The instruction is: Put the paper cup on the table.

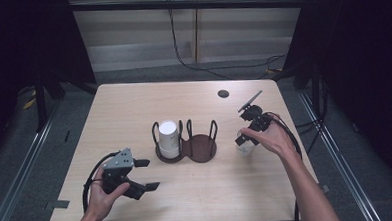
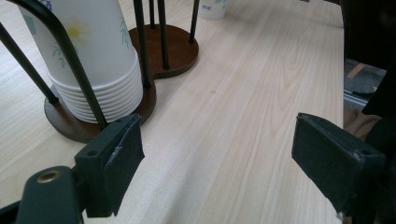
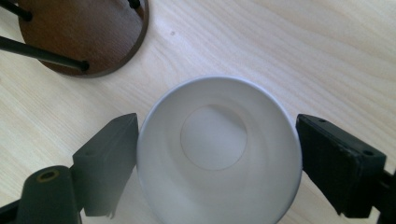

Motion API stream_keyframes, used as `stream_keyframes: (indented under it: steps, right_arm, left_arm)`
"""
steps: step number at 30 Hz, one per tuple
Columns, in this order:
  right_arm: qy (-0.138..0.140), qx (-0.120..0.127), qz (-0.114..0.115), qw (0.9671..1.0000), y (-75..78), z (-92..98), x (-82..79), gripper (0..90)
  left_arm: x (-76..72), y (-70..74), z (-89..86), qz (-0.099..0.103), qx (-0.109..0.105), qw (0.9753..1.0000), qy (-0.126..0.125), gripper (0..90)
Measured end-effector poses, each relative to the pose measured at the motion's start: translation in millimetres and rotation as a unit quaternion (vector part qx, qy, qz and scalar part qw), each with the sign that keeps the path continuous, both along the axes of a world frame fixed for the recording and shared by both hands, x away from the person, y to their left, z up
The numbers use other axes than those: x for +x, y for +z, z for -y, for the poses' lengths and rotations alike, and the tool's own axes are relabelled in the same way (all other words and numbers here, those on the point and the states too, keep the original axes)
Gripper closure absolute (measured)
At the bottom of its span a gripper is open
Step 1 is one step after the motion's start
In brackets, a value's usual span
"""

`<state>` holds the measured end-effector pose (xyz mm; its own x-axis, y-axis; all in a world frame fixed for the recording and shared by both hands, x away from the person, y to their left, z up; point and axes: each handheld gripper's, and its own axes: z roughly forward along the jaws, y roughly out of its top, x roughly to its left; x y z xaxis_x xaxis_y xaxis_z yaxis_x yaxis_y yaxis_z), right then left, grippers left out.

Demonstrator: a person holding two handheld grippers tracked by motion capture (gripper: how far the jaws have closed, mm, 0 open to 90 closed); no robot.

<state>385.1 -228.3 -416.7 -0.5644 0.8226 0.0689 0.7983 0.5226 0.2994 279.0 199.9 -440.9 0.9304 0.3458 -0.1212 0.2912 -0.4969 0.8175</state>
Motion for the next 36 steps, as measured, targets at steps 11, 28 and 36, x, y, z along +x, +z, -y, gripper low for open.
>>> stream_keyframes:
  steps: [11, 28, 36]
  right_arm:
    - [-0.004, 0.010, 0.024, 0.9997, 7.3, -1.3, -4.2, 14.5]
    - [-0.022, 0.062, 0.120, 0.9906, 22.9, 0.3, -27.2, 16.1]
    - [-0.021, 0.102, 0.163, 0.9811, 30.6, -0.3, -44.2, 18.3]
  left_arm:
    - [1.8, -2.1, -1.7, -0.001, 0.005, 1.0000, 0.008, 16.5]
    - [4.7, -6.8, -2.4, -0.010, 0.017, 0.9998, 0.011, 16.4]
    - [5.6, -4.1, -5.8, -0.005, 0.010, 0.9997, 0.023, 16.4]
